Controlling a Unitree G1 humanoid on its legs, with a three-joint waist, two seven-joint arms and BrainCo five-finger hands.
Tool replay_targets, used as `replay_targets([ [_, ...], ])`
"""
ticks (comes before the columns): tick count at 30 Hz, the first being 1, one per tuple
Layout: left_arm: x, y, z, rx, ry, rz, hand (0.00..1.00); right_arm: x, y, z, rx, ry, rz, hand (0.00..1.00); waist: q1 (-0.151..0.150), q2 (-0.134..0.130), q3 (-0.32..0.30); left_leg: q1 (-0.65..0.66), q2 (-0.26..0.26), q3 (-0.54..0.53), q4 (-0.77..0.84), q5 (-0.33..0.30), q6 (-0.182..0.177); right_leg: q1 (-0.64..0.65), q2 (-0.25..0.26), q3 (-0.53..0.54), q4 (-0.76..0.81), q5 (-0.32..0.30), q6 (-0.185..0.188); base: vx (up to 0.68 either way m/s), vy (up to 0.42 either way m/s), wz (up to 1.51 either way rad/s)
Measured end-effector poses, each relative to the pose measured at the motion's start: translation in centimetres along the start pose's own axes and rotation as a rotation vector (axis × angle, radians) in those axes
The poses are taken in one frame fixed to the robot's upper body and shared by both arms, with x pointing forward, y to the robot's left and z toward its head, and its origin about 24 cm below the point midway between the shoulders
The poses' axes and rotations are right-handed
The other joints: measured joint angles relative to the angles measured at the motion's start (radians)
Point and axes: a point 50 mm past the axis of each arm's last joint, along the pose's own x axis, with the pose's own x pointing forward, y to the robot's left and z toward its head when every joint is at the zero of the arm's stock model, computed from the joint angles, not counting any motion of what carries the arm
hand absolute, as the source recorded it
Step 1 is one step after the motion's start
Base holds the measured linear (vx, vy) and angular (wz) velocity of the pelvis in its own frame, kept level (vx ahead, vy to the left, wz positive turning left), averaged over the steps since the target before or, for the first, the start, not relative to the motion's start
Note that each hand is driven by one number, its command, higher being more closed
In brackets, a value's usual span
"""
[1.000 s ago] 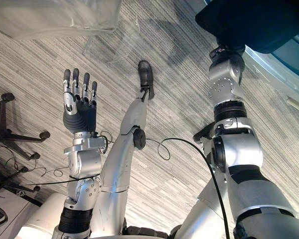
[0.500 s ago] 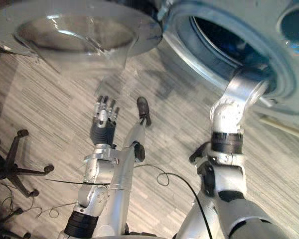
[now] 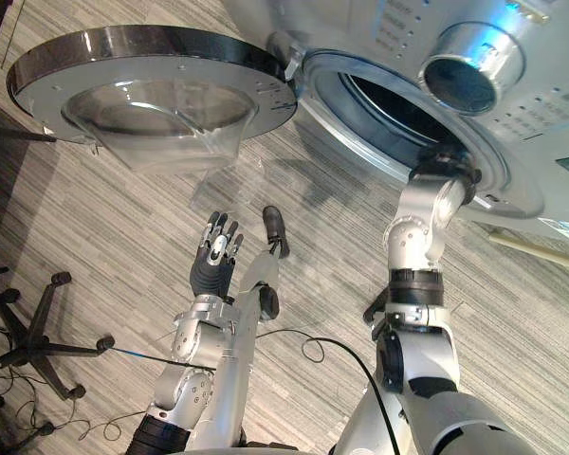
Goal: Pick up the laundry basket with both hands and put the clothes into the washing machine.
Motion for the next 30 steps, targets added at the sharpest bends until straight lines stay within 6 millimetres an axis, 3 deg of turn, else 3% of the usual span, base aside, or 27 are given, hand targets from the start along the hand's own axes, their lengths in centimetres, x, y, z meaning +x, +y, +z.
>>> replay_targets([
  [1,-0.2,0.2,-0.1,-0.002,0.007,0.010,0.00,-1.6,-1.9,-1.5,-0.040,0.062,-0.031,0.00,-0.006,-0.001,-0.001,0.008,0.013,0.008,0.023,0.032,0.046,0.012,0.011,0.014,-0.002,0.001,0.004,0.00,-0.017,-0.30],
  [2,-0.1,0.5,0.0,-0.001,-0.001,0.024,0.00,-3.6,-4.4,-3.0,-0.094,0.135,-0.072,0.00,-0.020,-0.009,-0.005,0.014,0.012,0.014,0.042,0.015,0.063,0.025,0.009,0.014,-0.009,0.003,0.008,0.00,-0.029,-0.26],
  [4,0.0,0.9,0.3,0.006,-0.013,0.041,0.00,-6.4,-7.4,-4.8,-0.163,0.246,-0.131,0.00,-0.038,-0.015,-0.008,0.026,0.014,0.016,0.053,0.005,0.077,0.048,0.010,0.012,-0.023,0.006,0.014,0.04,-0.034,-0.04],
  [5,0.0,1.3,0.5,0.016,-0.022,0.058,0.00,-9.3,-10.4,-6.4,-0.235,0.369,-0.197,0.00,-0.051,-0.018,-0.009,0.040,0.019,0.016,0.068,0.001,0.082,0.074,0.016,0.010,-0.036,0.006,0.014,0.06,-0.060,-0.07],
  [6,0.1,1.7,0.6,0.022,-0.023,0.070,0.00,-11.1,-12.2,-7.2,-0.272,0.447,-0.239,0.00,-0.058,-0.019,-0.009,0.051,0.024,0.016,0.080,-0.009,0.079,0.094,0.026,0.007,-0.044,0.006,0.014,0.04,-0.065,-0.10],
  [7,0.1,1.8,0.7,0.025,-0.022,0.075,0.00,-12.3,-13.2,-7.5,-0.298,0.494,-0.259,0.00,-0.060,-0.020,-0.010,0.061,0.027,0.016,0.086,-0.016,0.076,0.106,0.027,0.006,-0.049,0.006,0.014,0.03,-0.070,-0.14],
  [9,0.1,2.1,0.5,0.048,-0.008,0.079,0.00,-16.6,-17.0,-7.8,-0.386,0.647,-0.320,0.00,-0.064,-0.028,-0.015,0.121,0.032,0.020,0.086,-0.036,0.061,0.165,0.041,0.009,-0.076,0.005,0.015,0.01,-0.070,-0.19],
  [11,0.0,2.2,0.4,0.075,0.001,0.074,0.00,-19.0,-18.5,-7.8,-0.432,0.733,-0.332,0.00,-0.068,-0.042,-0.023,0.160,0.039,0.022,0.084,-0.045,0.051,0.210,0.050,0.006,-0.095,0.002,0.013,0.02,-0.062,-0.16],
  [13,-0.1,2.7,0.6,0.106,0.013,0.060,0.00,-21.6,-20.0,-7.5,-0.474,0.825,-0.340,0.00,-0.085,-0.072,-0.046,0.209,0.050,0.022,0.087,-0.059,0.043,0.273,0.066,0.000,-0.126,0.002,0.012,0.05,-0.058,-0.14],
  [14,-0.1,3.1,0.6,0.131,0.019,0.052,0.00,-23.0,-20.6,-7.2,-0.489,0.865,-0.342,0.00,-0.098,-0.086,-0.055,0.235,0.067,0.016,0.129,-0.094,0.040,0.332,0.076,-0.012,-0.148,0.001,0.011,0.08,-0.038,-0.12],
  [16,-0.4,3.8,0.6,0.157,0.033,0.066,0.00,-24.3,-21.4,-6.7,-0.498,0.903,-0.360,0.00,-0.103,-0.103,-0.073,0.257,0.091,0.017,0.214,-0.159,0.034,0.392,0.089,-0.010,-0.164,-0.001,0.012,0.10,-0.027,-0.21],
  [21,-1.9,5.9,0.2,0.232,0.080,0.135,0.00,-26.8,-22.6,-5.4,-0.564,0.989,-0.341,0.00,-0.111,-0.109,-0.107,0.388,0.154,0.084,0.377,-0.308,0.042,0.534,0.123,0.071,-0.243,0.022,0.023,0.08,0.050,-0.62],
  [23,-2.6,7.2,0.0,0.273,0.108,0.185,0.00,-26.8,-22.4,-5.3,-0.561,0.994,-0.336,0.00,-0.112,-0.089,-0.148,0.426,0.209,0.147,0.416,-0.366,0.040,0.552,0.156,0.111,-0.316,0.101,0.020,0.06,0.089,-1.08],
  [27,-2.2,7.9,-1.0,0.318,0.156,0.202,0.00,-25.6,-21.5,-4.9,-0.558,0.943,-0.295,0.00,-0.140,-0.086,-0.162,0.532,0.233,0.238,0.383,-0.402,0.048,0.592,0.185,0.160,-0.411,0.244,-0.031,0.03,0.069,-0.83],
  [28,-2.4,8.1,-1.6,0.328,0.183,0.213,0.00,-25.5,-21.5,-4.8,-0.575,0.943,-0.287,0.00,-0.143,-0.088,-0.177,0.567,0.237,0.271,0.343,-0.400,0.048,0.598,0.189,0.163,-0.384,0.233,-0.042,0.02,0.061,-0.60],
  [29,-2.8,8.7,-2.0,0.348,0.217,0.227,0.00,-25.3,-21.4,-5.0,-0.591,0.943,-0.271,0.00,-0.152,-0.097,-0.188,0.624,0.232,0.315,0.303,-0.392,0.034,0.590,0.180,0.144,-0.228,0.162,-0.079,0.05,0.060,-0.70],
  [30,-3.4,9.3,-2.4,0.358,0.252,0.246,0.00,-25.4,-21.5,-5.0,-0.603,0.948,-0.276,0.00,-0.165,-0.111,-0.218,0.659,0.214,0.334,0.277,-0.386,0.025,0.582,0.177,0.116,-0.133,0.132,-0.107,0.05,0.050,-0.61],
])
